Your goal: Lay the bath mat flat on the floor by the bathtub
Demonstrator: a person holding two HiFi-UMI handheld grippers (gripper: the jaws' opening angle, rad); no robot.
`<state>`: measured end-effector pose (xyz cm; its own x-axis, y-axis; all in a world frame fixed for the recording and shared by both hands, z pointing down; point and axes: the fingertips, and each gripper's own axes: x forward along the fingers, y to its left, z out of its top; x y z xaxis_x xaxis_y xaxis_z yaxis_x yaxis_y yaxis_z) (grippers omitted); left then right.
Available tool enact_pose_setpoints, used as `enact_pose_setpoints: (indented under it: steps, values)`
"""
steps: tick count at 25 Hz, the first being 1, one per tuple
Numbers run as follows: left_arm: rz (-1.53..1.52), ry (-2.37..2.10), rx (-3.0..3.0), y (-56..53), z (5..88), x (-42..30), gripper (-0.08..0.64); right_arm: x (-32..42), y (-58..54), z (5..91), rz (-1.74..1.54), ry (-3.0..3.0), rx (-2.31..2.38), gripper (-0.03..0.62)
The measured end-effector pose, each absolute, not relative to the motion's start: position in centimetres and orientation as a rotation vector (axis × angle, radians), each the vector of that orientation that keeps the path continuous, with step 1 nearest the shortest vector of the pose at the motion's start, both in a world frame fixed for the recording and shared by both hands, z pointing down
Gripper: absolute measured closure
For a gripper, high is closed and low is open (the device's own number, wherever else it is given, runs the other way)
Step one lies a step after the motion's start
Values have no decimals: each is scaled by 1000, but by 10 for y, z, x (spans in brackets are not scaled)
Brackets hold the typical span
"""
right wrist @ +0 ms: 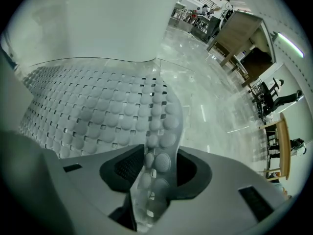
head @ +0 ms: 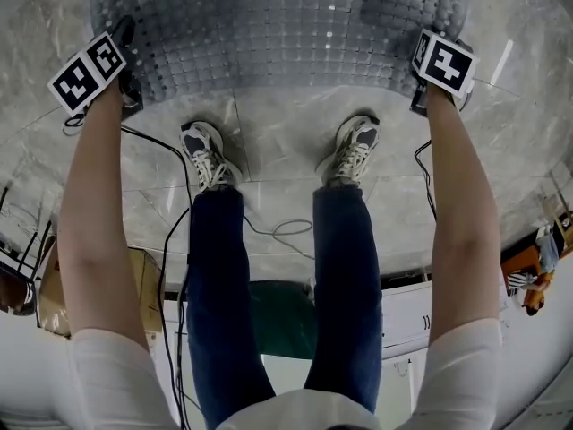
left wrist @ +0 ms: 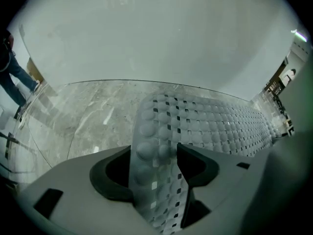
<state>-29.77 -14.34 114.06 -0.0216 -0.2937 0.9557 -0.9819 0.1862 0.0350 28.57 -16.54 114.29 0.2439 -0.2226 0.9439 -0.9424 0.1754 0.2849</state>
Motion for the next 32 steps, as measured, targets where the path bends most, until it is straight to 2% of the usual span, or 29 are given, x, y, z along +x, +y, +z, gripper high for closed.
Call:
enact_pose_setpoints:
  steps: [3, 5, 16, 17, 18, 19, 21, 22, 26, 32]
  values:
    - [886, -1502, 1244, -136, 1142, -304, 282, 297, -165, 1142, 756, -1210, 1353, 374]
    - [885, -1502, 1233, -131, 1141, -309, 268, 302, -165, 1140, 770, -1203, 1359, 350]
    - [924, -1522, 1229, -125, 1121, -315, 268, 311, -153, 1127, 833, -1164, 1371, 347]
    - [929, -1535, 1226, -127, 1117, -316, 277, 308, -153, 1126, 847, -1169, 1368, 347]
    - [941, -1546, 1221, -128, 1113, -316, 330, 305, -154, 1124, 862, -1172, 1366, 348]
    - [954, -1550, 1216, -128, 1110, -316, 414, 303, -155, 1122, 870, -1175, 1364, 381]
    - [969, -1553, 1212, -129, 1104, -314, 465, 297, -158, 1117, 856, -1182, 1350, 507]
    - [967, -1555, 1214, -129, 1102, -314, 480, 295, -160, 1114, 844, -1190, 1333, 528]
    - [938, -1539, 1234, -130, 1092, -308, 502, 281, -161, 1106, 874, -1228, 1246, 558]
    - [913, -1492, 1253, -123, 1078, -298, 509, 267, -159, 1088, 908, -1242, 1229, 561]
